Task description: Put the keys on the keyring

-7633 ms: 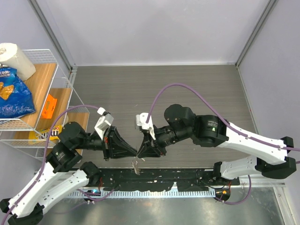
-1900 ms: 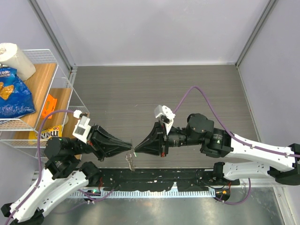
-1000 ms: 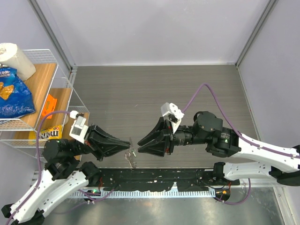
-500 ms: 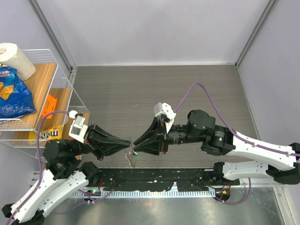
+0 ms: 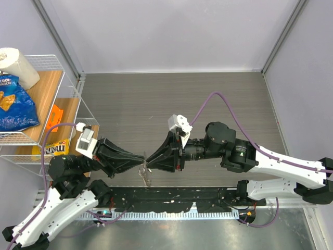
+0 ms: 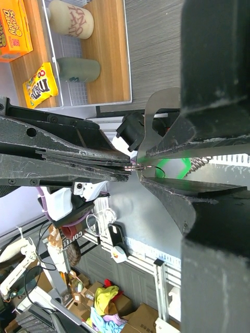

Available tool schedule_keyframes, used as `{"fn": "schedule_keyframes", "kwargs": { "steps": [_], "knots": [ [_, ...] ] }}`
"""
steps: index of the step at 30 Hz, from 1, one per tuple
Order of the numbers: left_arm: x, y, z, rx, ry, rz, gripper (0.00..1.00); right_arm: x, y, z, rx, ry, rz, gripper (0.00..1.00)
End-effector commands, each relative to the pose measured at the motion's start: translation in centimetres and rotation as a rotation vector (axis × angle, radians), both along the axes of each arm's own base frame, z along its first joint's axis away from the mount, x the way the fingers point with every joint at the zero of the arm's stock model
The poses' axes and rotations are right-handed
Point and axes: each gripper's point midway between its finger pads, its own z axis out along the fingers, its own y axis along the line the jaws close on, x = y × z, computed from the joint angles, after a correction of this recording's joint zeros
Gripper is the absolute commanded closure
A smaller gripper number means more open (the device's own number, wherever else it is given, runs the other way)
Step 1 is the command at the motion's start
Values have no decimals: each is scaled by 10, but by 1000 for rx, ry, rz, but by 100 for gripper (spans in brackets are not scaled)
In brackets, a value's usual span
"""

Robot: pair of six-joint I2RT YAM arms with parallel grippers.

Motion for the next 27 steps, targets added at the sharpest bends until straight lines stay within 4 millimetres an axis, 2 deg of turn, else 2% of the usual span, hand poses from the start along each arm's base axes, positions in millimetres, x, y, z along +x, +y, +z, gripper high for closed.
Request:
{"fn": "schedule_keyframes", "kwargs": {
  "steps": [1,16,20,23,27],
  "knots": [
    [-2,4,15,-57,-38,7,100,-4,-1,33,97,-34,20,74],
    [-2,4,13,-57,-37,6,100,-4,2,37,103,-38,26,81],
    [-2,4,14,-60,-37,7,100,-4,3,37,103,-43,25,85],
    [-2,4,13,-58,-33,6,100,-4,4,38,105,-45,25,95],
    [-2,5,12,-55,-31,12,100,-5,2,34,88,-56,25,95]
  ]
}}
